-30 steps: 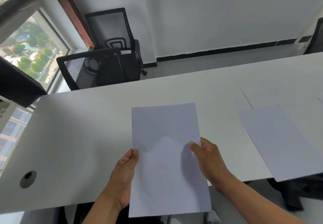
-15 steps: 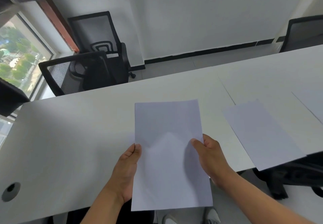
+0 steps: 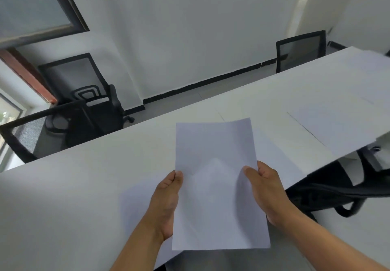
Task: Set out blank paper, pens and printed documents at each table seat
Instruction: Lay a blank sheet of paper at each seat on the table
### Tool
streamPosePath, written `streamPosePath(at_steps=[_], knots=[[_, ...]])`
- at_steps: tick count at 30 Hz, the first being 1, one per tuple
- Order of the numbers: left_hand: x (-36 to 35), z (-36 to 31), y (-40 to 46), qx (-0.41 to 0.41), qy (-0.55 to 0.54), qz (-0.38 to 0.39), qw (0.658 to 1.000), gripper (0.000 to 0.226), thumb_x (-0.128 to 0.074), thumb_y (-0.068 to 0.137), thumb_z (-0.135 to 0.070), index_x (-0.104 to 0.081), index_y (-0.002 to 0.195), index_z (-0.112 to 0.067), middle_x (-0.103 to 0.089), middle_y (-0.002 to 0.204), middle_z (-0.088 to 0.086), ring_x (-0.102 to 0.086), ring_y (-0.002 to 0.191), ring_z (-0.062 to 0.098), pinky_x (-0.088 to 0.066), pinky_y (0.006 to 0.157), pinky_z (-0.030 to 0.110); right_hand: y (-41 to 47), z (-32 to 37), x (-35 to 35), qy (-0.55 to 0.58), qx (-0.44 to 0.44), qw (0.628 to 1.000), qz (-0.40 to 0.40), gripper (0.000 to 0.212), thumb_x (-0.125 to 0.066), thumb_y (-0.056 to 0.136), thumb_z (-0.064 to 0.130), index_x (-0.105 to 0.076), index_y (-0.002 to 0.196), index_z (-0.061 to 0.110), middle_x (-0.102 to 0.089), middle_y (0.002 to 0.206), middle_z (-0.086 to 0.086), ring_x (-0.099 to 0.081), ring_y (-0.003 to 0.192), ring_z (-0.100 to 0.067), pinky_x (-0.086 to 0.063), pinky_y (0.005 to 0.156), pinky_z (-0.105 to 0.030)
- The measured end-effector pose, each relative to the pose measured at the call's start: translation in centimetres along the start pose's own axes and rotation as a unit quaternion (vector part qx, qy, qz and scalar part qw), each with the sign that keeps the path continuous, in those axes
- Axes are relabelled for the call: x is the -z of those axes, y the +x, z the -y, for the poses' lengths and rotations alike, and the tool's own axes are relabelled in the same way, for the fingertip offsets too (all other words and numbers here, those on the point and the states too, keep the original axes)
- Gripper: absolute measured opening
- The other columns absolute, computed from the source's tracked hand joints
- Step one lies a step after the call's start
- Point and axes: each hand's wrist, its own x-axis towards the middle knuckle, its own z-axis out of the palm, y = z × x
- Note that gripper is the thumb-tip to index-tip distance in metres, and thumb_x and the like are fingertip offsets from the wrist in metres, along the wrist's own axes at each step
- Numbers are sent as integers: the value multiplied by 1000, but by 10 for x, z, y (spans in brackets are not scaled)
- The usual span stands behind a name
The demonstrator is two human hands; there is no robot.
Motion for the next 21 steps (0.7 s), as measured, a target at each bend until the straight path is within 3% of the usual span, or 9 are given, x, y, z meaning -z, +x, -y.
streamPosePath(at_steps=[2, 4, 9, 13, 17, 21], knots=[[-37, -5, -4, -8, 9, 19, 1000, 35, -51, 115, -45, -77, 135, -32, -80, 132, -3, -78, 120, 24, -61, 105, 55, -6, 8, 36, 25, 11, 999, -17, 43, -59, 96, 35, -53, 106, -6, -61, 87, -16, -55, 76, -26, -44, 69, -43], [-69, -8, -7, -16, 12, 35, 999, 35, -51, 116, -44, -77, 134, -31, -80, 133, 0, -77, 122, 29, -58, 109, 60, -11, 14, 68, 37, 22, 999, -27, 45, -59, 91, 37, -53, 104, -6, -62, 87, -10, -54, 75, -25, -43, 69, -43], [-171, -6, -30, -36, 29, 77, 996, 34, -50, 116, -42, -79, 130, -31, -79, 133, 3, -78, 119, 31, -65, 97, 53, -33, 21, 172, 65, 48, 994, -77, 40, -61, 89, 38, -63, 102, 0, -69, 89, -10, -60, 77, -26, -49, 71, -45], [-248, 0, -49, -41, 34, 129, 990, 34, -51, 116, -43, -79, 129, -29, -79, 134, 8, -78, 120, 37, -64, 98, 56, -52, 21, 252, 85, 72, 988, -107, 44, -62, 88, 43, -66, 106, 3, -67, 89, -9, -58, 79, -26, -47, 71, -45], [-325, 7, -66, -46, 34, 183, 981, 35, -55, 113, -46, -78, 129, -25, -78, 135, 13, -77, 119, 41, -65, 90, 52, -72, 22, 328, 86, 94, 980, -155, 36, -62, 89, 43, -66, 97, 8, -68, 85, -11, -58, 75, -24, -47, 68, -43], [-416, 10, -90, -55, 50, 239, 968, 34, -56, 113, -42, -79, 128, -22, -77, 135, 15, -77, 118, 43, -66, 87, 52, -98, 27, 412, 89, 114, 964, -224, 36, -63, 87, 45, -72, 100, 13, -75, 103, -22, -71, 81, -28, -60, 73, -50]])
